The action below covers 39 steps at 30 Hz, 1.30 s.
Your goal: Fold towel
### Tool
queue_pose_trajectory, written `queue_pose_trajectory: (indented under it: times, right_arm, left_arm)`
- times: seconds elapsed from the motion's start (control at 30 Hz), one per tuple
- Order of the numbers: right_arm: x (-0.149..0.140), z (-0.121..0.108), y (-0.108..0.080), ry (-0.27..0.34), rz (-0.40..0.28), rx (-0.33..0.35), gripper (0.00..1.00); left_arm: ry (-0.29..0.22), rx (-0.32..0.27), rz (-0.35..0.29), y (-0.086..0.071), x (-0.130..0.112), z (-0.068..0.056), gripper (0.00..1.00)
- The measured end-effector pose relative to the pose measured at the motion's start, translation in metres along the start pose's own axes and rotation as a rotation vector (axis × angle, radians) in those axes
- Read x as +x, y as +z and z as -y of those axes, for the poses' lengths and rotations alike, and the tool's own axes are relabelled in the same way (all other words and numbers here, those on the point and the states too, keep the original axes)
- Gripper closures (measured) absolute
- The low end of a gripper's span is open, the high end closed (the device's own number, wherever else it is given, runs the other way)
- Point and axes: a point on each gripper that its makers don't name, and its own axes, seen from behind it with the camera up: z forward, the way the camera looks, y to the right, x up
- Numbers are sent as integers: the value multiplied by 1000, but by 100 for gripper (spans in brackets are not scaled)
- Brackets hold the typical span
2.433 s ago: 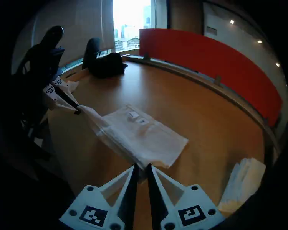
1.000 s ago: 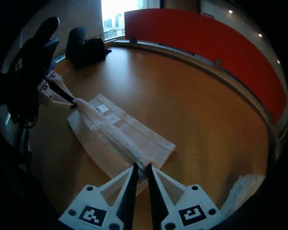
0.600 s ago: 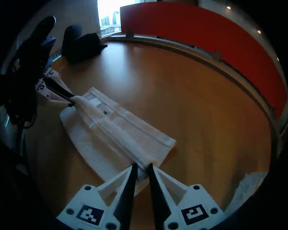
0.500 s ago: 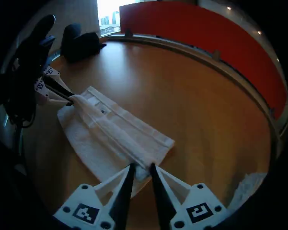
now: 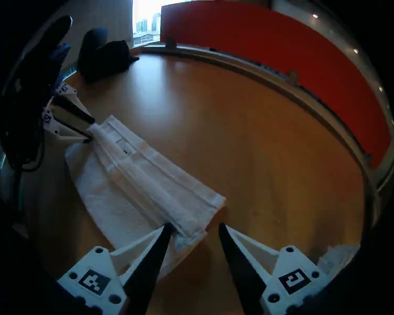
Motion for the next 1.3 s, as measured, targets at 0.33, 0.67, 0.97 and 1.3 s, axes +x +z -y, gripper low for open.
queue_pose_trajectory:
  times: [0.33,0.67,0.97,1.3]
  right_arm:
    - [11,-16,3,2,-10,-34,21]
    - [21,-24,4,-1,-29,-55,21]
    - [26,-28,-4,3,-55,-80,0]
    - [22,-15,-22,26,-78,-79,0]
  left_arm:
    - [-6,34,-3,3,6,14,23]
    - [-5,84,-25,-2,16,32,13]
    - [-49,87,-28,-14,13,41,6]
    - [-90,84,-42,-32,3,37,6]
